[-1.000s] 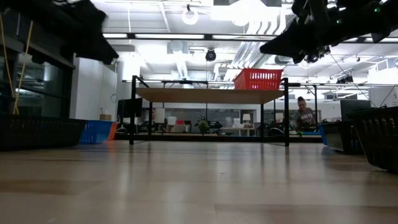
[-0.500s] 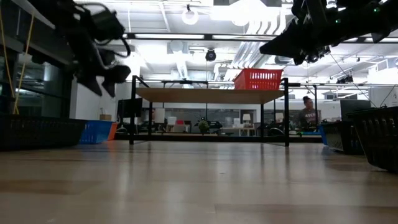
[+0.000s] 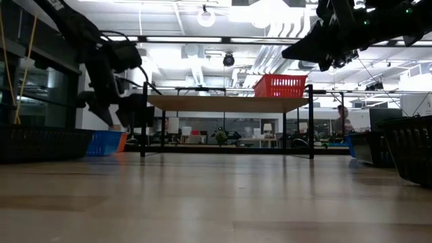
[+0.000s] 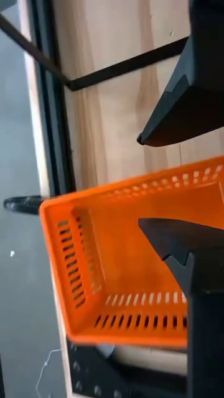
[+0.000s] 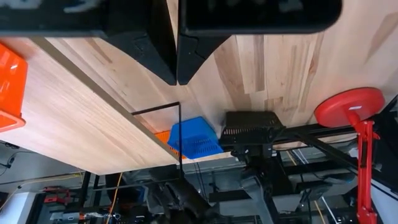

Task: Stack baskets on shelf by color
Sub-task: Stack the top left orange basket on the other orange basket on the shelf

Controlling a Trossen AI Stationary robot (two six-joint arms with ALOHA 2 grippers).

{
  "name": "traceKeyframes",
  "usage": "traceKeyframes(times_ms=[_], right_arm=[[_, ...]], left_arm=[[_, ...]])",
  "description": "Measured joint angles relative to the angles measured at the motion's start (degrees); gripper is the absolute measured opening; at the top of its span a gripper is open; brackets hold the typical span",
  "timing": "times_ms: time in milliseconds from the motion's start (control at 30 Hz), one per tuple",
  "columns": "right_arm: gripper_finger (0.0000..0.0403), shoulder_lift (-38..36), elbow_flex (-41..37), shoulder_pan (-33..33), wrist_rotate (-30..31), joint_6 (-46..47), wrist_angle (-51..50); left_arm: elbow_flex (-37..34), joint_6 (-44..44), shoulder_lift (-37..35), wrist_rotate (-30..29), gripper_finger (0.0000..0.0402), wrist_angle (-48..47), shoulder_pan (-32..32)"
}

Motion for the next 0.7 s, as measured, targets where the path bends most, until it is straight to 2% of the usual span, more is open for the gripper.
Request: traceKeyframes(times_ms=[233, 400, 533, 700], right_arm=[[0.0, 0.0, 0.0, 0.0, 0.0, 0.57, 0.0], [0.0, 0.0, 0.0, -0.02, 0.0, 0.61, -0.01], [0.0, 0.0, 0.0, -0.02, -0.01, 0.78, -0.01], [0.0, 0.0, 0.01, 0.0, -0.01, 1.05, 0.01]], left_arm=[[-0.02, -0.61, 4.88, 0.37, 0.0186, 2.71, 0.02], [-0.02, -1.06, 5.42, -1.35, 0.0179, 3.16, -0.07], [-0.02, -1.48, 5.42, -1.4, 0.0137, 3.22, -0.09], [-0.02, -1.91, 5.42, -1.46, 0.0049, 3.22, -0.09]])
